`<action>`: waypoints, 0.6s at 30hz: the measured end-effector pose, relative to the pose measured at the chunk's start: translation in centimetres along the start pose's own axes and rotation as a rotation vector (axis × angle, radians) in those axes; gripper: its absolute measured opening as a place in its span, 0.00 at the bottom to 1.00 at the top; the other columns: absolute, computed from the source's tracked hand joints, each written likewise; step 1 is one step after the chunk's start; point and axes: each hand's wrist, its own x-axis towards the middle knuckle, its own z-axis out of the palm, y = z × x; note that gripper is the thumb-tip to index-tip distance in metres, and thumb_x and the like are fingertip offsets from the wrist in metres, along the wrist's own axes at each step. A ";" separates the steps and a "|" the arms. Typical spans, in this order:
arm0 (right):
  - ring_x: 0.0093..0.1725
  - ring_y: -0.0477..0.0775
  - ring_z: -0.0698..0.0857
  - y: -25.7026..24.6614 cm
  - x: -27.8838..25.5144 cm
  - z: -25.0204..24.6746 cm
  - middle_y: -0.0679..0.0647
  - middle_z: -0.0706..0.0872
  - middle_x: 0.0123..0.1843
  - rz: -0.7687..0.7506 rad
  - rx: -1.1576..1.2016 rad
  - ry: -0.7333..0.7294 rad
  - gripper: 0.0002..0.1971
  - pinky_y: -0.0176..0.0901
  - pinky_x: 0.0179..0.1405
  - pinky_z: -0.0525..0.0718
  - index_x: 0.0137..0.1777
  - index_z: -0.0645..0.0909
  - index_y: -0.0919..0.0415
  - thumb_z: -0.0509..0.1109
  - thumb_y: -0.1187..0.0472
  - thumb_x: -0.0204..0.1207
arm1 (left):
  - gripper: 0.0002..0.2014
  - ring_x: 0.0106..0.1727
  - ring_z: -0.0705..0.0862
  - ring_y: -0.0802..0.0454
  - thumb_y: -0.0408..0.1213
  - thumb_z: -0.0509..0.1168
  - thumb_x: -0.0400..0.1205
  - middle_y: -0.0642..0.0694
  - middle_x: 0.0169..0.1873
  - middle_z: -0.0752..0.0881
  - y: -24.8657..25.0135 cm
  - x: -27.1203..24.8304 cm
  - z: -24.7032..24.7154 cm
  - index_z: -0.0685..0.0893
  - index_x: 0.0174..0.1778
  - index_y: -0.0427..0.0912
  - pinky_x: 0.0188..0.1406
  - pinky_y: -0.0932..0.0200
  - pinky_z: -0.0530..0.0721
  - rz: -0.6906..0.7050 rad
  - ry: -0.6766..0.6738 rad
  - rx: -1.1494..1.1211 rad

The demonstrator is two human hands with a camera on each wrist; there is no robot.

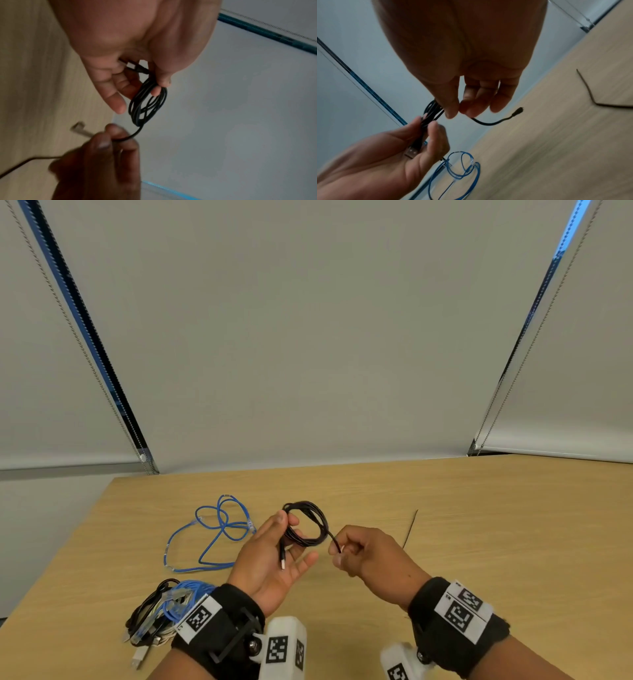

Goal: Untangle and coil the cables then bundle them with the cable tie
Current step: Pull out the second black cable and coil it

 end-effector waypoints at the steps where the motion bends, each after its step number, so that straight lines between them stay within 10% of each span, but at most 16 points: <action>1: 0.36 0.50 0.85 0.2 0.1 0.3 0.49 0.87 0.34 0.002 0.022 0.032 0.06 0.49 0.46 0.86 0.44 0.85 0.53 0.71 0.64 0.79 | 0.14 0.37 0.87 0.47 0.48 0.62 0.88 0.43 0.36 0.87 -0.5 -0.1 0.3 0.87 0.43 0.45 0.42 0.45 0.91 -0.032 0.003 0.040; 6: 0.53 0.64 0.91 0.4 0.3 1.6 0.61 0.93 0.46 0.033 0.244 0.112 0.01 0.61 0.59 0.89 0.45 0.84 0.59 0.74 0.64 0.76 | 0.16 0.47 0.93 0.38 0.46 0.56 0.92 0.35 0.46 0.90 -1.4 -0.3 0.6 0.83 0.47 0.40 0.56 0.41 0.90 0.000 0.026 0.147; 13: 0.54 0.55 0.90 0.6 0.1 2.8 0.51 0.86 0.58 0.144 0.313 0.051 0.09 0.45 0.50 0.86 0.56 0.81 0.51 0.75 0.57 0.78 | 0.12 0.54 0.91 0.38 0.33 0.58 0.91 0.41 0.40 0.92 -1.8 0.3 0.7 0.86 0.48 0.33 0.60 0.43 0.87 0.225 0.129 0.073; 18: 0.40 0.42 0.82 -1.2 -0.1 1.4 0.45 0.83 0.43 -0.106 0.135 0.269 0.04 0.43 0.43 0.85 0.49 0.81 0.41 0.73 0.50 0.78 | 0.12 0.46 0.88 0.47 0.35 0.59 0.90 0.37 0.42 0.91 -1.9 0.3 0.2 0.88 0.51 0.36 0.48 0.53 0.86 0.360 0.160 0.339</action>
